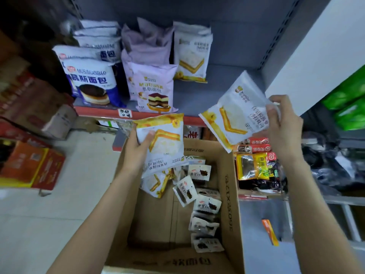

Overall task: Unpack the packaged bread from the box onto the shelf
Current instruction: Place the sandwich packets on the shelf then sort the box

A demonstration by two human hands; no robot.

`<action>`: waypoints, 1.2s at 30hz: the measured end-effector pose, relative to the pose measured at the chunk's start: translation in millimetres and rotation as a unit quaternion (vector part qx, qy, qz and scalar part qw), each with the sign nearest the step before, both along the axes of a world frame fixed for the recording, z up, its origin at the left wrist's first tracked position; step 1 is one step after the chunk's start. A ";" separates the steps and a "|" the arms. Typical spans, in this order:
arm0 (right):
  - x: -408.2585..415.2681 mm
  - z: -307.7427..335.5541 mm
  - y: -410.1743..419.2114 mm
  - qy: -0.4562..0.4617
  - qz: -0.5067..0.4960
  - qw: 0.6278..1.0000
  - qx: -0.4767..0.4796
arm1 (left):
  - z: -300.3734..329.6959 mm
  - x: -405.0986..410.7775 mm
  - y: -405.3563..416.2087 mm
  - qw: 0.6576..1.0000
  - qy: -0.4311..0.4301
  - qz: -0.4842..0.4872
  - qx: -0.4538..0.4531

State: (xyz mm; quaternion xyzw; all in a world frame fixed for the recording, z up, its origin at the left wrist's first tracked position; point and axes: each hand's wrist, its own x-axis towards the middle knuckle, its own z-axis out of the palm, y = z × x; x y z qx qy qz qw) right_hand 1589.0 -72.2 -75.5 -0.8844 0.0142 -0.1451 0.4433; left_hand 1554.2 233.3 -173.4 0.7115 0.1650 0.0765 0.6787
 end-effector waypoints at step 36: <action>45.0 -79.5 46.4 0.289 0.229 0.917 0.149 | 36.4 73.1 -68.6 1.000 0.002 0.008 0.024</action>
